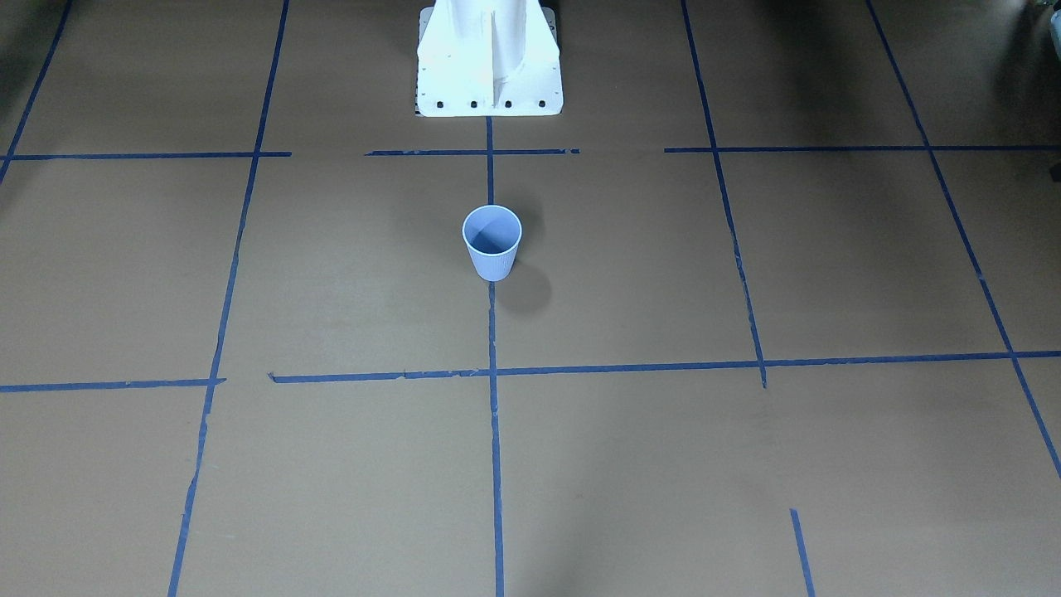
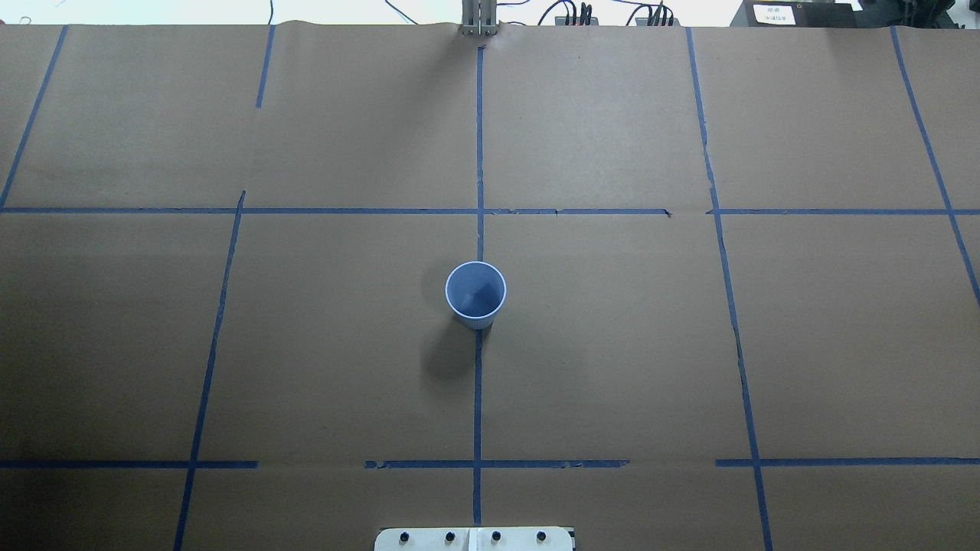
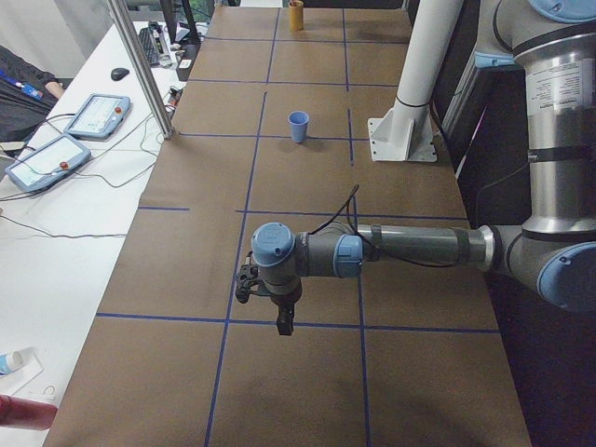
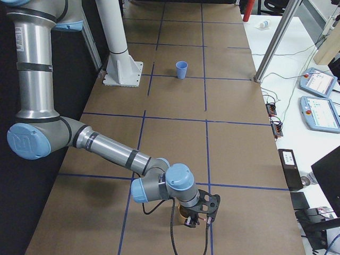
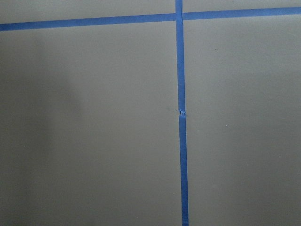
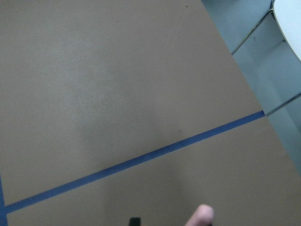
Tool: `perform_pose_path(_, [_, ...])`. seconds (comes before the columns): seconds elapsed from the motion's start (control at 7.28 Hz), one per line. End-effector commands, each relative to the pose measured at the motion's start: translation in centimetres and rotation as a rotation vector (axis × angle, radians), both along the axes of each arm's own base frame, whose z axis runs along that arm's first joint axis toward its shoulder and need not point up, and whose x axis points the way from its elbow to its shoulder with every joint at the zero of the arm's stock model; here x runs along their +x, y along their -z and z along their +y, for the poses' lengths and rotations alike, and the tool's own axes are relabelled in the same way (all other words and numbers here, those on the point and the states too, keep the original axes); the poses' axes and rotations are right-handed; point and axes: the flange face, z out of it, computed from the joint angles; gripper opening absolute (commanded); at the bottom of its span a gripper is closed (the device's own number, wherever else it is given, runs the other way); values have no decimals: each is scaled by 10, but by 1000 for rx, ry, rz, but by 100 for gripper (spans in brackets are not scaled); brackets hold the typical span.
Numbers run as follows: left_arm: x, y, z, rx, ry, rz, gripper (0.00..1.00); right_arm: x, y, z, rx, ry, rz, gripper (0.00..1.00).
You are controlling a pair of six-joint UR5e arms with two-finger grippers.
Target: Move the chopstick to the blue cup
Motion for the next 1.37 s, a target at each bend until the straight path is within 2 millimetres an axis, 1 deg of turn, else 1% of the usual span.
perform_pose_path(0.0, [0, 1, 0, 2, 1, 0, 100, -1, 2, -2, 5, 3, -1, 17])
perform_pose_path(0.14, [0, 2, 1, 2, 1, 0, 100, 0, 5, -3, 12, 1, 0, 3])
perform_pose_path(0.27, [0, 2, 2, 4, 1, 0, 100, -1, 8, -5, 19, 3, 1, 0])
perform_pose_path(0.41, [0, 3, 1, 5, 1, 0, 100, 1, 16, -7, 37, 3, 2, 0])
perform_pose_path(0.55, [0, 2, 2, 4, 1, 0, 100, 2, 31, -12, 67, 3, 4, 0])
perform_pose_path(0.69, [0, 2, 2, 4, 1, 0, 100, 3, 40, -13, 85, 2, 6, 0])
perform_pose_path(0.82, [0, 2, 2, 4, 1, 0, 100, 7, 55, -13, 114, -7, 11, 0])
perform_pose_path(0.96, [0, 2, 2, 4, 1, 0, 100, 28, 61, -6, 122, -44, 16, 0])
perform_pose_path(1.24, [0, 2, 2, 4, 1, 0, 100, 60, 72, 4, 159, -79, 28, 0])
